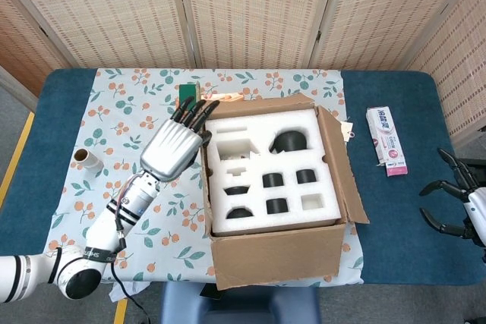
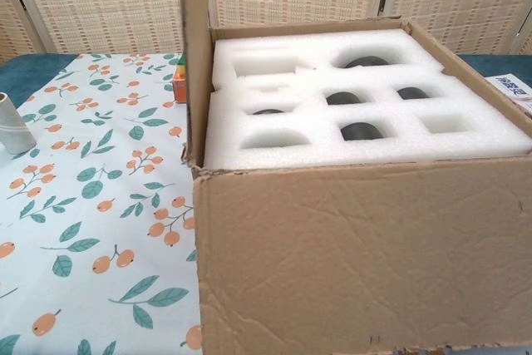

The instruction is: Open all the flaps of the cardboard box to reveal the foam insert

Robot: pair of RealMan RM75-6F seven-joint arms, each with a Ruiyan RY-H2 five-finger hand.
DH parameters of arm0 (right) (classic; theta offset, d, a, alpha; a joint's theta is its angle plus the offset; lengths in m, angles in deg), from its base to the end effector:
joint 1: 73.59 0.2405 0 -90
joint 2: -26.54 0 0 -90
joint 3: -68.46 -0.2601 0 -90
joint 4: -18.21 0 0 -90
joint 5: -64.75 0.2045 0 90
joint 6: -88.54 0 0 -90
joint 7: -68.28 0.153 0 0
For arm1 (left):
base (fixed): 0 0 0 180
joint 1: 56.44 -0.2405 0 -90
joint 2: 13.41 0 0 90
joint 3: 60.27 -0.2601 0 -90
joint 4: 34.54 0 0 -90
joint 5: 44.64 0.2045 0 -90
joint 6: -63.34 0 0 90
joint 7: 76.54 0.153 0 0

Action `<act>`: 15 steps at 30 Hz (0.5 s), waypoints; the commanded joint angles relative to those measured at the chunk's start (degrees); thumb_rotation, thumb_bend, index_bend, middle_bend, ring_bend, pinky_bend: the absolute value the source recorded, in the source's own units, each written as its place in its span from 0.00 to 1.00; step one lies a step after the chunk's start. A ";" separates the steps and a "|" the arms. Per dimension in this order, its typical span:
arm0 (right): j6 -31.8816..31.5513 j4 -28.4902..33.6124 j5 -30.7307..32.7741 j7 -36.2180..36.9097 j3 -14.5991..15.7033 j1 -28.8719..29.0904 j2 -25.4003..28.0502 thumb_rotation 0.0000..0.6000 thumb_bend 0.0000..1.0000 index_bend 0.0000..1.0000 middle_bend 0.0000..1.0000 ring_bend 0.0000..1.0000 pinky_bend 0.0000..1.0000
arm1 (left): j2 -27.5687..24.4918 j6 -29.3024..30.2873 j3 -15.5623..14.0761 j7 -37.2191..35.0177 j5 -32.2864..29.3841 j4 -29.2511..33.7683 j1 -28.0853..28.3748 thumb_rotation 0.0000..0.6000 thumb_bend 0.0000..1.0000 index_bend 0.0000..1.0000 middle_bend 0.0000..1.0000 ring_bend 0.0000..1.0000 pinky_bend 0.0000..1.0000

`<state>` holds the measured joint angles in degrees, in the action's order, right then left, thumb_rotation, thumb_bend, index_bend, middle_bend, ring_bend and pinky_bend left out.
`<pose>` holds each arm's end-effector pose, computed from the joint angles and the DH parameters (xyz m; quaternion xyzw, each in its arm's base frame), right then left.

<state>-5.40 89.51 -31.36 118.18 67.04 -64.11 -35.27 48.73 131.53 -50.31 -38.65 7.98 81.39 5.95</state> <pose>-0.3273 -0.2132 0.2223 0.5598 -0.4371 0.5779 0.4019 -0.0052 0.3515 0.1247 -0.7660 -0.1706 -0.4241 0.4520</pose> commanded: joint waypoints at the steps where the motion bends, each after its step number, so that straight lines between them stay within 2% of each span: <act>1: -0.35 0.31 -0.16 -0.15 -0.03 -0.04 0.06 0.60 0.41 0.47 0.00 0.00 0.00 | -2.08 1.95 -1.01 1.01 -0.60 1.13 -2.32 1.00 1.00 0.54 0.02 0.00 0.00; 5: -1.16 0.80 -0.88 -1.09 0.24 -0.29 0.20 0.59 0.41 0.47 0.00 0.00 0.00 | -5.15 4.81 -2.51 3.87 -2.98 3.58 -5.37 1.00 1.00 0.54 0.03 0.00 0.00; 9: -0.62 1.46 -0.95 -1.99 0.45 -0.15 0.19 0.59 0.41 0.47 0.00 0.00 0.00 | -7.16 7.54 -3.43 3.01 -0.96 4.79 -8.93 1.00 1.00 0.53 0.03 0.00 0.00; 11: -0.05 1.83 -0.77 -2.67 0.51 -0.03 0.12 0.60 0.41 0.47 0.00 0.00 0.00 | -7.93 8.46 -3.74 1.87 0.97 5.09 -10.48 1.00 1.00 0.50 0.03 0.00 0.00; 15: 0.61 3.53 1.45 -6.65 -0.39 -0.44 -0.34 0.59 0.41 0.45 0.00 0.00 0.00 | -9.73 10.94 -5.00 -1.39 5.58 6.35 -14.91 1.00 1.00 0.36 0.03 0.00 0.00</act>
<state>-5.11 92.20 -31.01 113.26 67.15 -64.33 -35.35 40.27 140.94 -54.33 -38.20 11.19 86.82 -6.66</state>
